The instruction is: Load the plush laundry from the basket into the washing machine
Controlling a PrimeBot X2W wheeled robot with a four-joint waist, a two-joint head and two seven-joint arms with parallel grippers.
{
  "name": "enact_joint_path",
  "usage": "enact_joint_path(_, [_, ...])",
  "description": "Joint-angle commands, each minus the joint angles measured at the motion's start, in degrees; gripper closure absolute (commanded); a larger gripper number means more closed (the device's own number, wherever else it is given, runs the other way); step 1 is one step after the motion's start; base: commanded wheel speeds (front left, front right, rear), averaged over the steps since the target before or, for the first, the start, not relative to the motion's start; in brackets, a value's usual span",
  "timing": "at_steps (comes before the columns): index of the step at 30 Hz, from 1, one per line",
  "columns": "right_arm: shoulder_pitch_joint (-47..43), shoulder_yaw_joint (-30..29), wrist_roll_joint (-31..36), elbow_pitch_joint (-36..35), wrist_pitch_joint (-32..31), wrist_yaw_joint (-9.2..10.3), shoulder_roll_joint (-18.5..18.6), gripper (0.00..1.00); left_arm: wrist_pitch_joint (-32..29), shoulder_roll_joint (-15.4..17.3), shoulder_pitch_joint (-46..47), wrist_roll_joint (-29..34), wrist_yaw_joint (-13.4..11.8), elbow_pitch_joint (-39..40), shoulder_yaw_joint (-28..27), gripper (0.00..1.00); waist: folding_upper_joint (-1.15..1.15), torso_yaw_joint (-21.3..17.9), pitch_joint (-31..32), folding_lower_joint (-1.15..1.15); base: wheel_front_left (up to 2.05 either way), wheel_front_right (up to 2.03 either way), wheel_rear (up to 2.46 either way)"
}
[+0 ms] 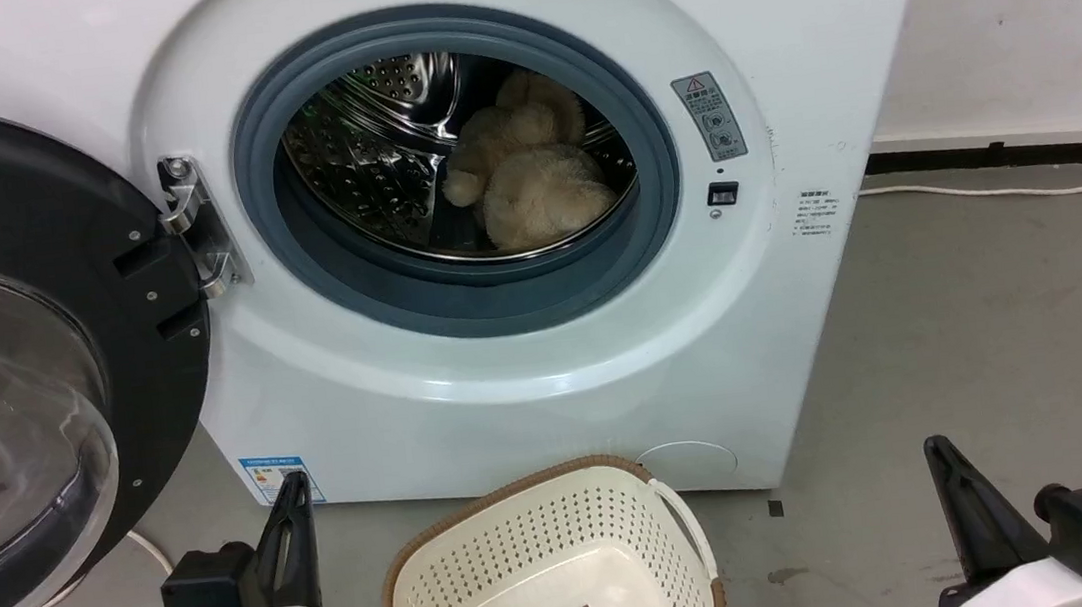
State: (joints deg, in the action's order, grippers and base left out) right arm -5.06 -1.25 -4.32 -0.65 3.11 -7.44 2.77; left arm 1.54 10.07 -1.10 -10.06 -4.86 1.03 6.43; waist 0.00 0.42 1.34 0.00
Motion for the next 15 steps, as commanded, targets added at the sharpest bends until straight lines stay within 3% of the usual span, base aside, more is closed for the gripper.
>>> enact_joint_path(1, [1.2,0.2,0.7,0.1,-0.2,-0.03,0.1,1.0,-0.2,-0.4,0.7,0.9,0.3,-0.2,-0.6,1.0,0.0,0.0,0.0,0.0,0.0,0.0,0.0])
enact_joint_path(15, [2.5,0.5,1.9,0.3,-1.1,-0.03,0.1,1.0,-0.6,-2.6,0.8,3.9,1.8,-0.5,-2.5,1.0,0.0,-0.1,-0.5,0.0,0.0,0.0,0.0])
